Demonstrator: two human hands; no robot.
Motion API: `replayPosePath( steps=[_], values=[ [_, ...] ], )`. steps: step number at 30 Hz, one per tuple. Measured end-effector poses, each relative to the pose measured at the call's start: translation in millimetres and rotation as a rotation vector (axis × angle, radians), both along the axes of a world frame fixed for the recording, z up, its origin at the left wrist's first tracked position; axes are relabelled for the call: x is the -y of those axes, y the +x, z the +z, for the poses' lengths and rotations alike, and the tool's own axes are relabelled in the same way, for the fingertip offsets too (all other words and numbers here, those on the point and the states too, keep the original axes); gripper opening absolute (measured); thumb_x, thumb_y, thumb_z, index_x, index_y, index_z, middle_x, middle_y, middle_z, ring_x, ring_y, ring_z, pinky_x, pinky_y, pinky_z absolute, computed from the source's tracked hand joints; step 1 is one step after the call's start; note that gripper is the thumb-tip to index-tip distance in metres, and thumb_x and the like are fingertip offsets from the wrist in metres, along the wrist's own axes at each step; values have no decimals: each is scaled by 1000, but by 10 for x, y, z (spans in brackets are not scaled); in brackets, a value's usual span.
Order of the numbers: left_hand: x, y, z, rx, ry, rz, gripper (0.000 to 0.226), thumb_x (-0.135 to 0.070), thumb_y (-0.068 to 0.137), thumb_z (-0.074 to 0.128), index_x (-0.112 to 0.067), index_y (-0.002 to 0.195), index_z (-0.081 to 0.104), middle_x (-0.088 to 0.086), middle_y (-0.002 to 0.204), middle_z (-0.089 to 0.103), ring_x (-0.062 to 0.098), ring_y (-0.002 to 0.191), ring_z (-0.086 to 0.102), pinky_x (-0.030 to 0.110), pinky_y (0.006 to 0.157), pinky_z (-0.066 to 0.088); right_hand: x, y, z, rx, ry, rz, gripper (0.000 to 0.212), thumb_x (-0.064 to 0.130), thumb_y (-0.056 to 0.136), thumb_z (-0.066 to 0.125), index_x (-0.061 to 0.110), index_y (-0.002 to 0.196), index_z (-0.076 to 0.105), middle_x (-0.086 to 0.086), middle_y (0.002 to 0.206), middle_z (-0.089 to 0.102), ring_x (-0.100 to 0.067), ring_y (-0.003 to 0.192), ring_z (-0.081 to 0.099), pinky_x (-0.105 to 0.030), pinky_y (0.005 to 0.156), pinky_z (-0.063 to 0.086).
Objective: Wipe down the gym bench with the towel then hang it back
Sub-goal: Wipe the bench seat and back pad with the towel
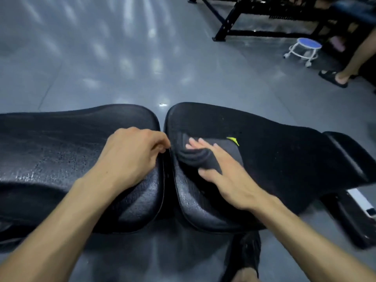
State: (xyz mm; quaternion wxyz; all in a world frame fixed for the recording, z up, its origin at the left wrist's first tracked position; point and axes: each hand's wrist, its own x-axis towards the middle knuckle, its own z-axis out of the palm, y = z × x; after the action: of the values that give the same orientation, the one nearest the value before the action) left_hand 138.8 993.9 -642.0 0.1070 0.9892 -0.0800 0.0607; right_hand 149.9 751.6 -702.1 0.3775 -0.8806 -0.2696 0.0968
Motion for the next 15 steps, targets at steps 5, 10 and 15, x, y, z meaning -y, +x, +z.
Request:
replayPosePath(
  steps=[5, 10, 15],
  values=[
    [126, -144, -107, 3, 14, -10, 24, -43, 97, 51, -45, 119, 62, -13, 102, 67, 17, 108, 58, 37, 76, 51, 449, 241, 4, -81, 74, -122, 59, 33, 92, 50, 45, 149, 44, 29, 158, 38, 5, 150, 26, -29, 127, 15],
    [325, -358, -159, -97, 179, -91, 48, -60, 97, 37, -44, 141, 48, -19, 140, 55, 19, 125, 44, 36, 98, 45, 221, 130, -101, -9, -127, -363, 70, 49, 93, 49, 38, 160, 29, 16, 168, 25, -10, 157, 12, -37, 129, 11],
    [447, -445, -222, -212, 295, -67, 60, -62, 98, 34, -42, 154, 32, -3, 160, 37, 30, 145, 29, 42, 120, 25, 628, -616, -146, 125, -43, -56, 66, 41, 93, 49, 39, 158, 34, 35, 162, 24, 8, 152, 14, -18, 124, 5]
  ],
)
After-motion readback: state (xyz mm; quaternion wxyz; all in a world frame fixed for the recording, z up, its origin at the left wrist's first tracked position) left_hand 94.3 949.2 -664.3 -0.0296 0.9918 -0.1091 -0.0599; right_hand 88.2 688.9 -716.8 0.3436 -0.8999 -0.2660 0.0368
